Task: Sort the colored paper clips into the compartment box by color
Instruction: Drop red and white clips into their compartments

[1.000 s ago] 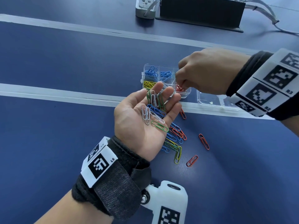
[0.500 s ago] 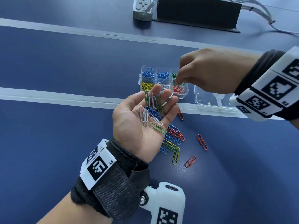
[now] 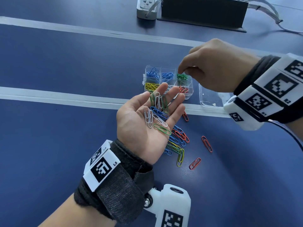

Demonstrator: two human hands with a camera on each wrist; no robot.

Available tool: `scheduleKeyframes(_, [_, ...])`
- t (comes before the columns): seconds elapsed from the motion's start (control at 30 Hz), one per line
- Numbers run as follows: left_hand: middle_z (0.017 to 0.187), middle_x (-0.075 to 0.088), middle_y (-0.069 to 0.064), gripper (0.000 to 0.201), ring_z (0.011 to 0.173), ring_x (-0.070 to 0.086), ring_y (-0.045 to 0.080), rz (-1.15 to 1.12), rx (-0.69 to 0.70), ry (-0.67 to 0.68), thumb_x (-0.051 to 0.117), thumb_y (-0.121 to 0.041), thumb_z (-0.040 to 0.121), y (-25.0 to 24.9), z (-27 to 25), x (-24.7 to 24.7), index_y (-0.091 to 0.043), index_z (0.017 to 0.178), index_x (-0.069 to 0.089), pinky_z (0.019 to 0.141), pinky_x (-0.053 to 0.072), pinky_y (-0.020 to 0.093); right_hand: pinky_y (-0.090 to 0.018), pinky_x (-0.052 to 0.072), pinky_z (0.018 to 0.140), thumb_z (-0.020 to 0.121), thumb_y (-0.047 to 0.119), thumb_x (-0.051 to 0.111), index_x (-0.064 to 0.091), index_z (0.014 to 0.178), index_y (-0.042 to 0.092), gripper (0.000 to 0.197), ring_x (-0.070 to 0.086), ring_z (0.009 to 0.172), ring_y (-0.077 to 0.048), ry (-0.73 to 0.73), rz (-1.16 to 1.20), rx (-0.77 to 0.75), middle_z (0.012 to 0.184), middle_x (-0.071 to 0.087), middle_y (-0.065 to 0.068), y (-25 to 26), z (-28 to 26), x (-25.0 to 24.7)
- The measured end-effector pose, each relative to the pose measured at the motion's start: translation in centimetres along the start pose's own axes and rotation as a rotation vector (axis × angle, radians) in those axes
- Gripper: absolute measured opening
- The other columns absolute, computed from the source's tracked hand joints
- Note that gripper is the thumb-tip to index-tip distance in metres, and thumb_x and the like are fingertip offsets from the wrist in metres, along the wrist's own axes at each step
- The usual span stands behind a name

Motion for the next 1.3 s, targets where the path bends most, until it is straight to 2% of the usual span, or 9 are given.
scheduleKeyframes(0.2, [0.117,0.064,0.02,0.046,0.11,0.06,0.036,-0.007,-0.027,0.001,0.037,-0.025,0.089,0.2,-0.2,0.1,0.0,0.122,0.057,0.096,0.046,0.045,-0.022,0.036,0.065,0.08,0.019,0.05,0.073,0.092,0.017,0.026,0.051,0.062,-0.015,-0.102,0.186,-0.099,0.077,0.065,0.0,3.2,-1.8,-1.0])
scheduleKeyframes(0.37, [0.097,0.069,0.017,0.039,0.091,0.066,0.033,-0.002,-0.02,-0.016,0.037,-0.024,0.09,0.5,-0.2,0.3,0.001,0.103,0.065,0.094,0.046,0.048,-0.023,0.036,0.064,0.078,0.026,0.057,0.073,0.091,0.022,0.021,0.043,0.059,-0.011,-0.03,0.183,-0.153,0.075,0.061,0.003,4.4,-2.7,-1.3])
scheduleKeyframes(0.57, [0.115,0.058,0.018,0.051,0.101,0.053,0.027,-0.041,-0.025,0.043,0.039,-0.017,0.085,0.7,-0.3,0.5,0.006,0.129,0.05,0.104,0.039,0.048,-0.031,0.045,0.064,0.072,0.037,0.057,0.073,0.091,0.025,0.028,0.045,0.063,-0.014,0.047,0.177,-0.095,0.081,0.059,0.004,4.4,-3.5,-0.7])
scheduleKeyframes(0.7, [0.127,0.058,0.016,0.053,0.118,0.054,0.026,-0.003,-0.038,0.068,0.042,-0.015,0.082,0.9,-0.1,0.5,0.002,0.131,0.049,0.101,0.042,0.045,-0.016,0.037,0.058,0.073,0.031,0.071,0.073,0.081,0.025,0.01,0.048,0.057,-0.004,0.035,0.244,-0.067,0.071,0.062,0.01,4.0,-3.7,-1.1])
scheduleKeyframes(0.83, [0.128,0.059,0.015,0.043,0.117,0.058,0.027,0.04,-0.031,0.033,0.038,-0.016,0.091,0.9,0.0,0.3,-0.003,0.128,0.053,0.095,0.047,0.044,-0.004,0.037,0.051,0.074,0.032,0.073,0.073,0.08,0.029,0.007,0.053,0.051,0.006,0.124,0.407,0.025,0.056,0.059,0.018,3.8,-3.3,-2.4])
scheduleKeyframes(1.0, [0.117,0.064,0.018,0.035,0.11,0.061,0.032,0.076,-0.037,0.008,0.039,-0.015,0.09,1.2,0.0,0.3,0.0,0.113,0.061,0.095,0.047,0.043,-0.006,0.037,0.052,0.075,0.035,0.071,0.069,0.079,0.029,0.007,0.053,0.054,0.004,0.126,0.343,0.053,0.055,0.057,0.016,4.4,-1.9,-2.0])
scheduleKeyframes(1.13, [0.096,0.068,0.015,0.027,0.102,0.063,0.032,0.077,-0.032,0.002,0.041,-0.015,0.088,1.1,0.0,0.3,-0.003,0.094,0.065,0.091,0.05,0.043,-0.014,0.038,0.058,0.078,0.034,0.068,0.067,0.096,0.03,0.019,0.052,0.06,0.002,0.13,0.262,0.042,0.069,0.059,0.014,5.0,-1.3,-1.2])
scheduleKeyframes(1.23, [0.091,0.067,0.015,0.03,0.097,0.063,0.031,0.053,-0.035,-0.003,0.037,-0.017,0.094,1.1,0.1,0.1,-0.003,0.092,0.064,0.089,0.051,0.045,-0.023,0.04,0.062,0.08,0.035,0.064,0.067,0.102,0.033,0.022,0.05,0.062,0.002,0.161,0.224,0.023,0.075,0.062,0.011,5.1,-1.2,-0.9])
scheduleKeyframes(1.3, [0.093,0.067,0.015,0.03,0.097,0.063,0.031,0.043,-0.038,0.006,0.037,-0.017,0.094,1.1,0.1,0.1,-0.003,0.094,0.063,0.089,0.051,0.045,-0.02,0.04,0.062,0.08,0.032,0.064,0.07,0.096,0.031,0.017,0.051,0.063,0.0,0.154,0.221,-0.007,0.077,0.063,0.01,5.0,-1.2,-0.9])
Point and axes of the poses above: each hand's wrist, its own z-axis towards the middle knuckle, its own x-axis out of the palm, y = z × x, the point moved 2 cm from there along z, towards the middle knuckle
